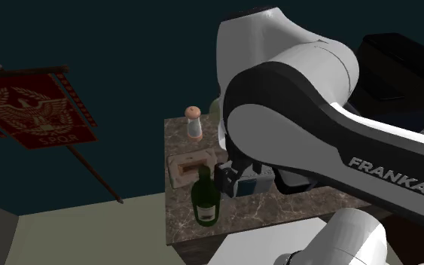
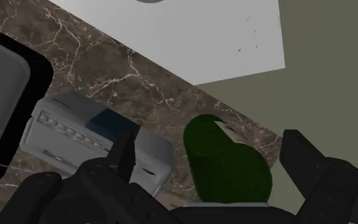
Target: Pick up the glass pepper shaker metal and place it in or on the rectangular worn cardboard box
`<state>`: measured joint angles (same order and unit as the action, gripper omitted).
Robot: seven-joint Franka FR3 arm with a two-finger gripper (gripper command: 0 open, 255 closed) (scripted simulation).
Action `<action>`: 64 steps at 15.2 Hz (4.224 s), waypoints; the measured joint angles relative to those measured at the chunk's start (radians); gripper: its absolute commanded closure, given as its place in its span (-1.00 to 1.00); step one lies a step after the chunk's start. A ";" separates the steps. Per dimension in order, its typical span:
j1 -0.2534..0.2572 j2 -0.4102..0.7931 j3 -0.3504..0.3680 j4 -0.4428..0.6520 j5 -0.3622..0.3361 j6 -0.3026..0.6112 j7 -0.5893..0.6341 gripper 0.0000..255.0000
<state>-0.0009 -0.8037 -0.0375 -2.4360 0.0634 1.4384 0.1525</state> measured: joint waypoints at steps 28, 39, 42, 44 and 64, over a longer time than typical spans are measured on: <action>-0.068 0.844 -0.134 0.475 -0.172 0.526 -0.236 -1.00; -0.098 1.104 -0.147 0.711 -0.165 0.599 -0.286 -1.00; -0.101 1.119 -0.148 0.693 -0.164 0.633 -0.287 -1.00; -0.102 1.121 -0.148 0.688 -0.164 0.640 -0.286 -1.00; -0.101 1.104 -0.149 0.718 -0.165 0.594 -0.291 1.00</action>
<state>-0.1016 0.3005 -0.1864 -1.7183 -0.1014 2.0326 -0.1386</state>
